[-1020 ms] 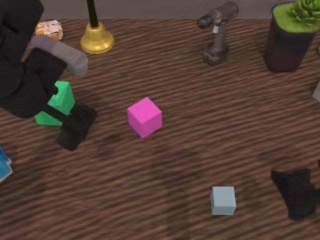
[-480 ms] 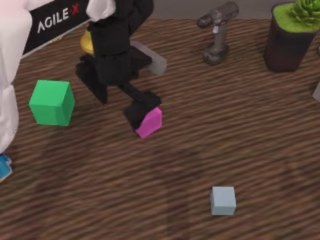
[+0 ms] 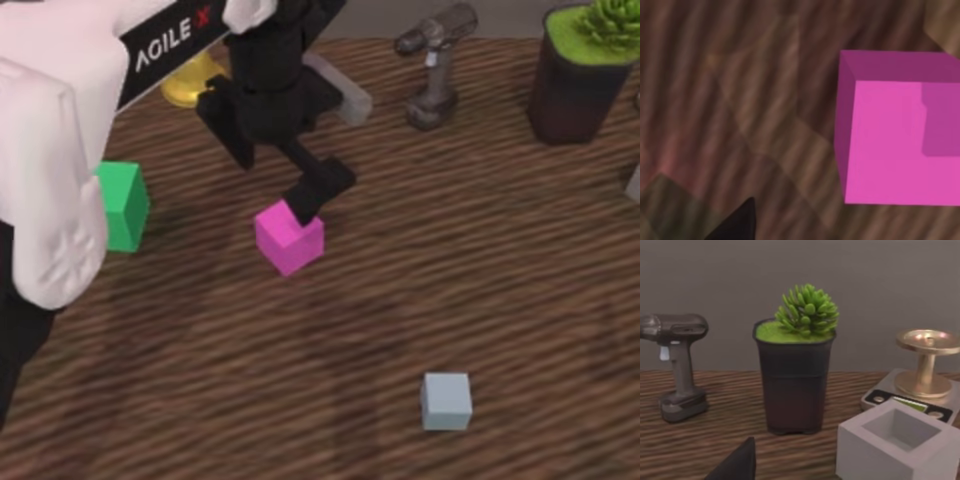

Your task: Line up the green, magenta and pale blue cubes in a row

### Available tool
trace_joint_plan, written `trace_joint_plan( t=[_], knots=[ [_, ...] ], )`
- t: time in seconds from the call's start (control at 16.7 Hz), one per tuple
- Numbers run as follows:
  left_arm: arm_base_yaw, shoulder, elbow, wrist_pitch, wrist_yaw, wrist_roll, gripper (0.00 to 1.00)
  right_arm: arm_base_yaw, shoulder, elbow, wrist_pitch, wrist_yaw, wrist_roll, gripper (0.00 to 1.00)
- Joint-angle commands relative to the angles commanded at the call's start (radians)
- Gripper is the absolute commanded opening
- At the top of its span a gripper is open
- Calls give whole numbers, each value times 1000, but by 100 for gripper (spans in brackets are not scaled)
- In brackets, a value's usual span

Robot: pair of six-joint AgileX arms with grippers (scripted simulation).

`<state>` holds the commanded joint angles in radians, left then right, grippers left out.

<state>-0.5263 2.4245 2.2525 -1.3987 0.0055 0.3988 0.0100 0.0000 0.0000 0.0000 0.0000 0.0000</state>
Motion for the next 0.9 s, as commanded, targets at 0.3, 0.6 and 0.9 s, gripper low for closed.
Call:
trace_joint_plan(
  t=[0.3,0.6,0.9],
  knots=[
    [5,-3,-6,3,1,0,100,0,0,0,0,0,0,100],
    [2,18,-145,167,0,2,100,0,0,0,0,0,0,100],
    [2,45,-276,321,1,2,100,0,0,0,0,0,0,100]
  ],
)
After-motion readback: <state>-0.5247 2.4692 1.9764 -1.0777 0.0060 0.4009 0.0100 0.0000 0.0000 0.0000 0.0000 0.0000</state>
